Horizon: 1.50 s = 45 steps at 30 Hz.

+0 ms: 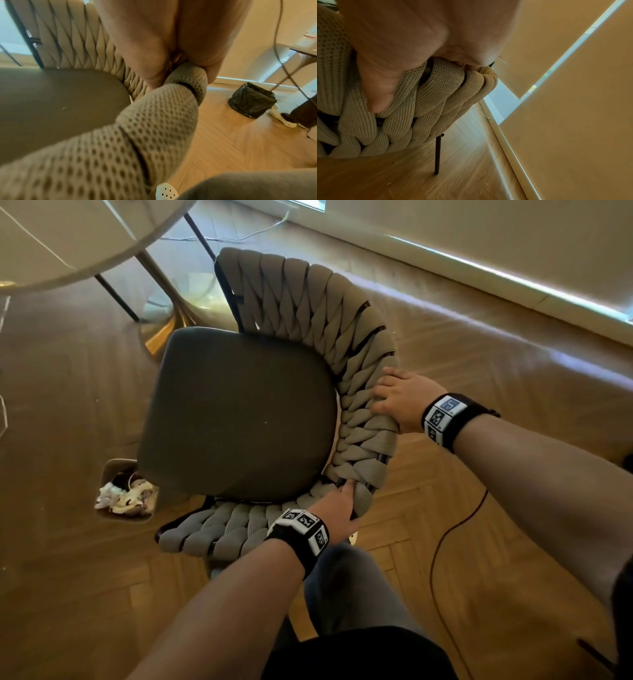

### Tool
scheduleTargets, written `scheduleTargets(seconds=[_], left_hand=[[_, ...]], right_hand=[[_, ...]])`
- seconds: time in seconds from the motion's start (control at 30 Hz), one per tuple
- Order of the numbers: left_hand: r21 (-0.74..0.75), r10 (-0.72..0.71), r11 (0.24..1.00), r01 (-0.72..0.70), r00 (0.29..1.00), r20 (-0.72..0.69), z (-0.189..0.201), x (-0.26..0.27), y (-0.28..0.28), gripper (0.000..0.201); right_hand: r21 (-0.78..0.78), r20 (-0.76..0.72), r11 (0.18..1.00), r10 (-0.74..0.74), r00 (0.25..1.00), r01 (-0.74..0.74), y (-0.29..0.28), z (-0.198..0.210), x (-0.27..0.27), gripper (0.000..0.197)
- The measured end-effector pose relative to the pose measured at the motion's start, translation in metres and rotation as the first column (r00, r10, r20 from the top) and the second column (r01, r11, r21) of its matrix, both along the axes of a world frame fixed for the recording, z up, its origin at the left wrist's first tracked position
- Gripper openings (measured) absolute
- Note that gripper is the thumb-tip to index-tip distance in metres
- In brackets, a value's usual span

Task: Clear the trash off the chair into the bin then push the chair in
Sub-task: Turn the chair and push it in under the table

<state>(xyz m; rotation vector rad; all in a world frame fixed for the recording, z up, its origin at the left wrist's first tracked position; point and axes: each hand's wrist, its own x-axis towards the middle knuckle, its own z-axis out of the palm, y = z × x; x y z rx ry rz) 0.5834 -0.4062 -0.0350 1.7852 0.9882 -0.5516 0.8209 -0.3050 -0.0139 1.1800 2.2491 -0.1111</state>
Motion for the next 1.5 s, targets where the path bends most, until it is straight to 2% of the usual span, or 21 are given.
scheduleTargets(seconds=[0.2, 0.37, 0.5, 0.63, 0.73, 0.87, 0.93, 1.03, 1.27, 1.37, 1.5], left_hand=[[-0.006, -0.105, 0.994, 0.105, 0.993, -0.057, 0.009, -0.027, 0.001, 0.081], [0.006, -0.207, 0.978, 0.208, 0.973, -0.102, 0.012, -0.084, 0.007, 0.077], [0.054, -0.267, 0.959, 0.278, 0.951, -0.158, 0.015, -0.144, 0.017, 0.073], [0.083, -0.308, 0.939, 0.334, 0.923, -0.232, 0.015, -0.218, 0.037, 0.073], [0.092, -0.288, 0.943, 0.32, 0.922, -0.258, 0.015, -0.27, 0.056, 0.069], [0.185, -0.255, 0.927, 0.326, 0.911, -0.323, 0.016, -0.323, 0.074, 0.066], [0.214, -0.248, 0.921, 0.325, 0.914, -0.321, 0.016, -0.335, 0.079, 0.067], [0.239, -0.261, 0.908, 0.344, 0.91, -0.321, 0.014, -0.335, 0.078, 0.078], [0.401, -0.222, 0.861, 0.313, 0.94, -0.259, 0.004, -0.347, 0.083, 0.071], [0.439, -0.209, 0.847, 0.301, 0.947, -0.245, 0.005, -0.361, 0.106, 0.06], [0.44, -0.186, 0.849, 0.293, 0.945, -0.27, 0.008, -0.381, 0.147, 0.066]], right_hand=[[0.014, -0.051, 0.999, -0.03, 0.998, 0.031, -0.018, 0.003, -0.019, 0.038], [0.005, -0.07, 0.986, -0.166, 0.984, 0.166, -0.053, 0.002, -0.06, 0.036], [-0.041, -0.073, 0.961, -0.274, 0.959, 0.272, -0.079, 0.003, -0.111, 0.043], [-0.058, -0.12, 0.934, -0.357, 0.926, 0.353, -0.096, 0.003, -0.177, 0.035], [-0.057, -0.17, 0.913, -0.407, 0.898, 0.403, -0.099, 0.003, -0.229, 0.03], [-0.083, -0.236, 0.907, -0.421, 0.876, 0.414, -0.096, -0.004, -0.281, 0.046], [-0.091, -0.253, 0.908, -0.418, 0.873, 0.409, -0.092, -0.008, -0.295, 0.048], [-0.1, -0.246, 0.914, -0.406, 0.88, 0.394, -0.088, -0.009, -0.303, 0.05], [-0.113, -0.249, 0.905, -0.425, 0.87, 0.41, -0.073, -0.017, -0.308, 0.05], [-0.075, -0.285, 0.903, -0.425, 0.859, 0.422, -0.054, -0.019, -0.321, 0.049], [-0.033, -0.314, 0.903, -0.417, 0.853, 0.429, -0.022, -0.021, -0.341, 0.047]])
